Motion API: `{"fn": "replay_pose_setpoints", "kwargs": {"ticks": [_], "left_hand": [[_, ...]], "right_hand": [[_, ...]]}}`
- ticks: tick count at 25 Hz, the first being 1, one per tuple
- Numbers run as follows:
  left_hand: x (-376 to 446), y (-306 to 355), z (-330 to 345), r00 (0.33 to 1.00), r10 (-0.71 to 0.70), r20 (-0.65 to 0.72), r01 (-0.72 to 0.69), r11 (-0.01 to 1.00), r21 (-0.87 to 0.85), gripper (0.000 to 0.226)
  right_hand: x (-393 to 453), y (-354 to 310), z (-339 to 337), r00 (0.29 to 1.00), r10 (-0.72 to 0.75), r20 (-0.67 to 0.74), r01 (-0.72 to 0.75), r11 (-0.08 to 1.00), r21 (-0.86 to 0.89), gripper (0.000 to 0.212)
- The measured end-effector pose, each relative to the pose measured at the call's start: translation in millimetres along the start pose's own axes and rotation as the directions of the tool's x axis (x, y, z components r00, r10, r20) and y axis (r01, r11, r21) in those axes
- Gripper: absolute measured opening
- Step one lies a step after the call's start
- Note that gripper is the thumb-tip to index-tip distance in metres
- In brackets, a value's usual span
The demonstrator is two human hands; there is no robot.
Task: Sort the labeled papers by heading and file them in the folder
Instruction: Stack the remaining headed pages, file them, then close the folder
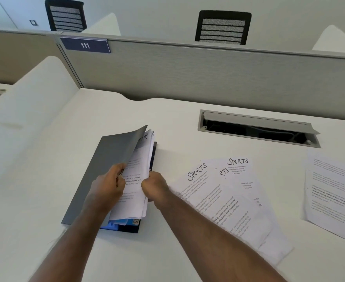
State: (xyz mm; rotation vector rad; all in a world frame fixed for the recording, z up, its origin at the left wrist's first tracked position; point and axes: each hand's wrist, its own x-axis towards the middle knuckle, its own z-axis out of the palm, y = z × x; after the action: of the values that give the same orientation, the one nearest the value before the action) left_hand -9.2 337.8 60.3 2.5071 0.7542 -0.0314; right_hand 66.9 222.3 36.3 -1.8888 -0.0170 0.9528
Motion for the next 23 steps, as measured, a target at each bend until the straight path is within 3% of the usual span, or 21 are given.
{"fn": "replay_pose_setpoints", "kwargs": {"ticks": [2, 7, 11, 13, 15, 18, 23], "left_hand": [[0.6, 0.2, 0.9, 1.000, 0.007, -0.017, -0.006, 1.000, 0.006, 0.037], [2.8, 13.4, 4.5, 0.998, 0.063, -0.031, -0.062, 0.997, 0.035, 0.041], [6.4, 18.6, 6.9, 0.997, 0.074, -0.010, -0.073, 0.996, 0.045, 0.042], [5.2, 16.2, 7.4, 0.998, 0.060, 0.003, -0.061, 0.997, 0.053, 0.042], [3.1, 13.8, 9.9, 0.999, 0.042, 0.004, -0.042, 0.998, 0.040, 0.042], [-1.2, 13.3, 22.8, 0.999, 0.032, -0.010, -0.031, 0.999, 0.043, 0.040], [-3.0, 12.8, 59.0, 0.999, 0.014, -0.045, -0.004, 0.975, 0.222, 0.035]], "right_hand": [[9.4, 5.2, 6.5, 1.000, -0.008, 0.003, 0.008, 1.000, -0.014, 0.046], [4.4, -6.1, 19.9, 0.998, -0.057, -0.001, 0.057, 0.998, -0.029, 0.024], [7.7, -14.1, 24.7, 0.995, 0.059, 0.079, -0.059, 0.998, -0.001, 0.024], [14.9, -10.6, 24.8, 0.994, 0.050, 0.100, -0.040, 0.994, -0.098, 0.016], [19.6, -4.9, 20.2, 0.992, 0.035, 0.124, -0.018, 0.991, -0.134, 0.022], [20.1, 3.6, 0.9, 0.995, 0.015, 0.095, -0.012, 0.999, -0.029, 0.037], [14.6, 31.8, -30.6, 0.991, -0.129, 0.035, 0.131, 0.991, -0.037, 0.053]]}}
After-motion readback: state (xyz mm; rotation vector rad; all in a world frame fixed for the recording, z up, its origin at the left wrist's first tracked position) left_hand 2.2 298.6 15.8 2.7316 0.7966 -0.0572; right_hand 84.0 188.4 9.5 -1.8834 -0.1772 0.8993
